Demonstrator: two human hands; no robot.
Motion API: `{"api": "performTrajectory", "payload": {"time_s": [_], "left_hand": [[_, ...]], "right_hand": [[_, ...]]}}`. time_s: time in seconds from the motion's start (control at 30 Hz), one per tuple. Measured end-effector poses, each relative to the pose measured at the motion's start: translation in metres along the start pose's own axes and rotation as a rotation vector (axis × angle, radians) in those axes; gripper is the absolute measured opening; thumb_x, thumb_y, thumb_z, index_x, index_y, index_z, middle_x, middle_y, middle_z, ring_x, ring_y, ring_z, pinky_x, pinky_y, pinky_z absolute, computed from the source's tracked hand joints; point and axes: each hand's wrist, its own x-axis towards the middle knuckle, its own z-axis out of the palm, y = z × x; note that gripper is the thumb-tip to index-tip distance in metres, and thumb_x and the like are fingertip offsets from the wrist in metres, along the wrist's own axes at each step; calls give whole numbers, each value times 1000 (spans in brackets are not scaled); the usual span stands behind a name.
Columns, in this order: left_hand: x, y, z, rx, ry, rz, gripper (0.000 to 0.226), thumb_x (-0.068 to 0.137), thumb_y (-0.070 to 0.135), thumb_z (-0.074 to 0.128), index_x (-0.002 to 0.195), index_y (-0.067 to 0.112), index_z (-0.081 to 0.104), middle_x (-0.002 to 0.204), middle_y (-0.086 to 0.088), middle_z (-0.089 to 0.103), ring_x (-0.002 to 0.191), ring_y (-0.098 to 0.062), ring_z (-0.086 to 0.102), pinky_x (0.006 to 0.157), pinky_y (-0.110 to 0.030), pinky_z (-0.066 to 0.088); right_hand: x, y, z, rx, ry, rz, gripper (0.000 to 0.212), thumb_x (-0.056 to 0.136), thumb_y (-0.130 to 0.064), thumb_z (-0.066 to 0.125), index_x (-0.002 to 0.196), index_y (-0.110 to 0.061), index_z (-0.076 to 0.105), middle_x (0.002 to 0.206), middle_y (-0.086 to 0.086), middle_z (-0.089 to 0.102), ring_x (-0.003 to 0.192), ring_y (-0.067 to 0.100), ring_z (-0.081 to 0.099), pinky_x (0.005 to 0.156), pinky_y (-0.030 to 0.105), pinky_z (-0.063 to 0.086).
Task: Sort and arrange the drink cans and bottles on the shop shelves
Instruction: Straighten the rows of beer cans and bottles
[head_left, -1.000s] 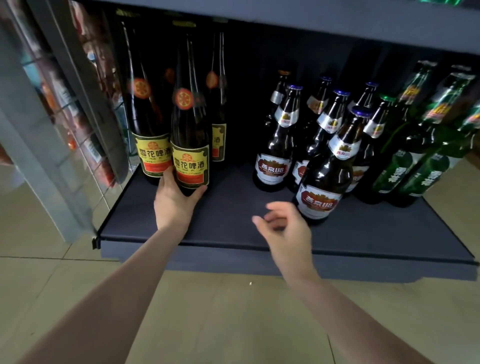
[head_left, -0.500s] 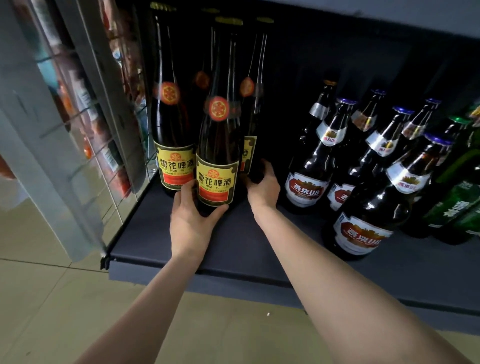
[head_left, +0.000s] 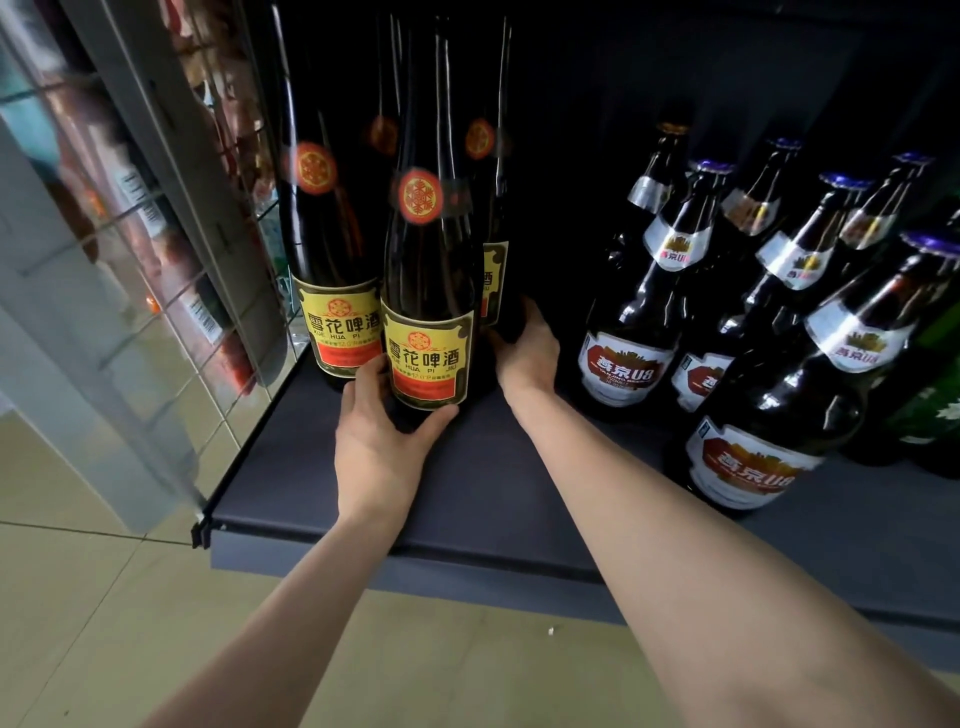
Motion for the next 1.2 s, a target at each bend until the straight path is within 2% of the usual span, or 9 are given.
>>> {"api": "performTrajectory", "payload": {"time_s": [0.5,0.67,0.73,0.8,0.93,1.0,1.07,1.13,1.2], "left_hand": [[2,-2,1,0,-2,1,73,68,26,80,130,13,44,121,-4,53,106,-17,54,85,-22,39],[3,-3,0,2,-8,8,72,69,26,80,130,12,44,123,-6,53,107,-19,54,86,-24,40],[3,-2,0,0,-15,4,72,70,25,80,130,12,44,123,-7,52,109,-20,54,86,-26,41],[2,-1,0,8,-19,10,72,70,25,79,131,11,43,125,-9,52,112,-23,53,89,-29,42],[-1,-1,-2,40,-34,19,73,73,25,77,135,8,41,129,-12,52,118,-26,51,98,-38,43],[-1,-1,-3,57,-35,20,73,74,26,76,135,7,41,129,-13,52,119,-27,50,99,-42,43],[-1,0,-4,68,-31,20,73,75,26,76,136,7,41,130,-13,52,119,-27,50,100,-41,43],[-1,2,-3,77,-30,12,73,75,27,75,137,8,41,130,-13,52,119,-27,51,100,-40,42],[-2,1,-2,87,-33,8,73,76,28,74,137,9,40,131,-13,51,119,-27,50,100,-41,42]], "right_hand": [[11,-1,11,-42,-11,4,56,91,-11,57,143,-15,35,137,10,50,129,25,44,101,28,37],[-7,-5,1,95,-61,18,62,89,-12,60,144,-21,33,140,7,48,131,21,42,91,15,31],[-25,-1,-10,110,-86,-17,65,87,-15,64,144,-24,33,140,5,48,130,19,43,95,16,31],[-47,5,-28,111,-132,-46,67,85,-18,67,143,-26,34,134,4,51,122,17,48,97,20,40],[-102,20,-82,37,-283,-26,55,82,-21,71,131,-23,47,113,-1,56,96,5,56,74,5,43],[-128,33,-113,9,-232,9,35,79,-19,73,111,-14,59,103,-1,62,89,4,59,75,6,45],[-145,48,-140,-26,-81,21,19,78,-16,74,90,-8,63,87,-1,65,82,10,61,70,8,46],[-151,58,-159,-78,50,64,18,78,-19,75,82,-9,60,79,0,63,76,13,59,63,10,43],[-147,65,-173,-68,152,133,27,76,-22,77,85,-13,54,87,3,60,76,14,57,64,13,40]]}}
